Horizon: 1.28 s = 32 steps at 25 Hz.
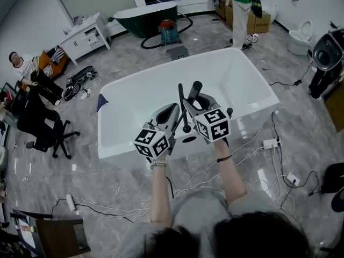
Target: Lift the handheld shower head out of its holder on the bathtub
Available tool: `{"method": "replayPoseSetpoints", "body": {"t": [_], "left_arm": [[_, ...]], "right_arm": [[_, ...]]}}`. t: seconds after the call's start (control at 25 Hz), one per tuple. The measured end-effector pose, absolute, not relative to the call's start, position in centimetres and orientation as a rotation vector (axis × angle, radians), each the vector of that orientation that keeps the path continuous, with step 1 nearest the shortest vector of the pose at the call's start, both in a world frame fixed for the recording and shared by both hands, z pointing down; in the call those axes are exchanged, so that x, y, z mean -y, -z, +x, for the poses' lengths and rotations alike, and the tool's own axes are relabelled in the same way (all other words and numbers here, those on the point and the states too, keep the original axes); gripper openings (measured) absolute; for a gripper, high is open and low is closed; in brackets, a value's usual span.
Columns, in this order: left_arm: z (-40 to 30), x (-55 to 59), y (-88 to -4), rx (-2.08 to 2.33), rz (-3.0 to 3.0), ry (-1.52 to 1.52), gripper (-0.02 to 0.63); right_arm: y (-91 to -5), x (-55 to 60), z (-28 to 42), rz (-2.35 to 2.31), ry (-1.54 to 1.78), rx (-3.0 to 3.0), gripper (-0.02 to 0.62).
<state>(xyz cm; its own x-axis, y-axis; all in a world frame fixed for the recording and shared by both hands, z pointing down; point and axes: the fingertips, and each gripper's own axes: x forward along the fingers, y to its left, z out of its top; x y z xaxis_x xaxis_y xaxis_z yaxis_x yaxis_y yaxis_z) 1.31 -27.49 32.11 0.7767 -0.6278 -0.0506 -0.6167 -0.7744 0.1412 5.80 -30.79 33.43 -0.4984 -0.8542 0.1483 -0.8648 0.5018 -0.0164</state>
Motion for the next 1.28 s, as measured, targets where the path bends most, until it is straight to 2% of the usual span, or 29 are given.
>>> {"method": "replayPoseSetpoints", "body": {"t": [0.52, 1.28], "left_arm": [[1.7, 26.3, -29.1, 1.016, 2.908, 0.176, 0.005], [2.2, 25.9, -30.1, 1.019, 2.910, 0.133, 0.005]], "right_arm": [[-30.6, 29.4, 6.5, 1.550, -0.079, 2.630, 0.132], [-30.6, 28.8, 6.4, 1.528, -0.050, 2.677, 0.132]]}}
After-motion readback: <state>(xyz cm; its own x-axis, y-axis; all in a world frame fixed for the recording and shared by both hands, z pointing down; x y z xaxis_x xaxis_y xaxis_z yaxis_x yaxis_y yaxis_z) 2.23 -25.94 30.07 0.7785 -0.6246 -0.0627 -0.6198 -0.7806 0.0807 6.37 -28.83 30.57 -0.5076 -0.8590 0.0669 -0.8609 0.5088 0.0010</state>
